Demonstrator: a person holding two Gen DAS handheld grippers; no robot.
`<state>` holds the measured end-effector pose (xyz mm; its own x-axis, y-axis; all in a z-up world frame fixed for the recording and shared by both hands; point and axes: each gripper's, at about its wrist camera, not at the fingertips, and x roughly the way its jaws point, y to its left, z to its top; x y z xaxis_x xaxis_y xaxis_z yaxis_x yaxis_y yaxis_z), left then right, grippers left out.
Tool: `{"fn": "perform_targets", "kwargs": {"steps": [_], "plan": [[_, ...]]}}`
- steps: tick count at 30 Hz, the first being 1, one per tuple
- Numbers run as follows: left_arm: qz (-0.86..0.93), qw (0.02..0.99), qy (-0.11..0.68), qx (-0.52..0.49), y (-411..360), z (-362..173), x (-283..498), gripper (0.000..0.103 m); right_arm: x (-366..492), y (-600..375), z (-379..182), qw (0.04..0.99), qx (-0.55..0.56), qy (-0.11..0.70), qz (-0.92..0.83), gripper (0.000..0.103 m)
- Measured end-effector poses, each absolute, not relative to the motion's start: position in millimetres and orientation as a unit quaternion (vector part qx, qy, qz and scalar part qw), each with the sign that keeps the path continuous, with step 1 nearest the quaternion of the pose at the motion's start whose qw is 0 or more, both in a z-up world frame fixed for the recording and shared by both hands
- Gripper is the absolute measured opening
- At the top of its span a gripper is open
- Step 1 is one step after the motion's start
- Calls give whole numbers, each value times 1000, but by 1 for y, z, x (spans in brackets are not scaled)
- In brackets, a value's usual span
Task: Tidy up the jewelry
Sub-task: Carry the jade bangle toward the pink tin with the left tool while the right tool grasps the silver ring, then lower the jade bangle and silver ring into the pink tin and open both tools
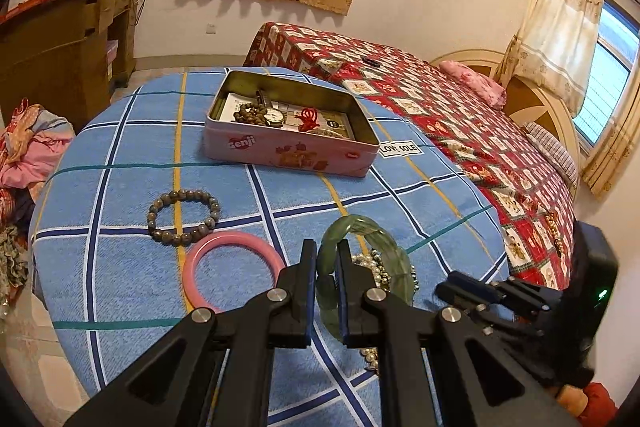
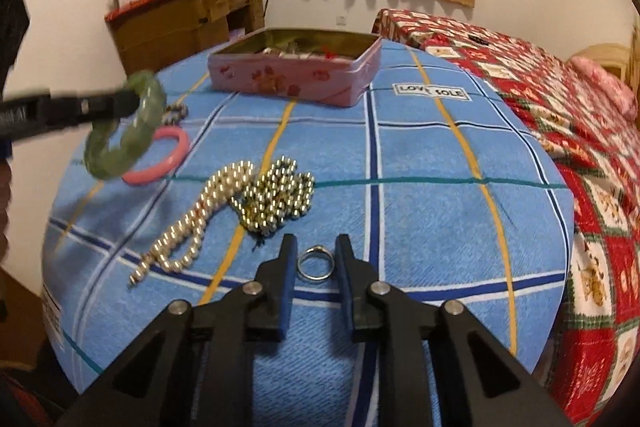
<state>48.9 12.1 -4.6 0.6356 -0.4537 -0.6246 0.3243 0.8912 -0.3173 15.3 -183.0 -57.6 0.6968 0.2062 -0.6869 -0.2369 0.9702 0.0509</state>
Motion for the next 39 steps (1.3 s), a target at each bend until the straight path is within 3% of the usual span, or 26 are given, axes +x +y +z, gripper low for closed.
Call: {"fn": "perform_targets", "kwargs": {"steps": [18, 29, 39], "plan": [[-217, 900, 366, -98, 15, -4, 67, 8, 43, -177, -9, 945, -24, 303, 117, 22], [-213, 909, 340, -108, 13, 16, 123, 8, 111, -169, 27, 956, -23, 258, 135, 22], [-200, 913, 341, -100, -5, 8, 199, 8, 204, -168, 15, 947, 17, 284, 149, 22]]}}
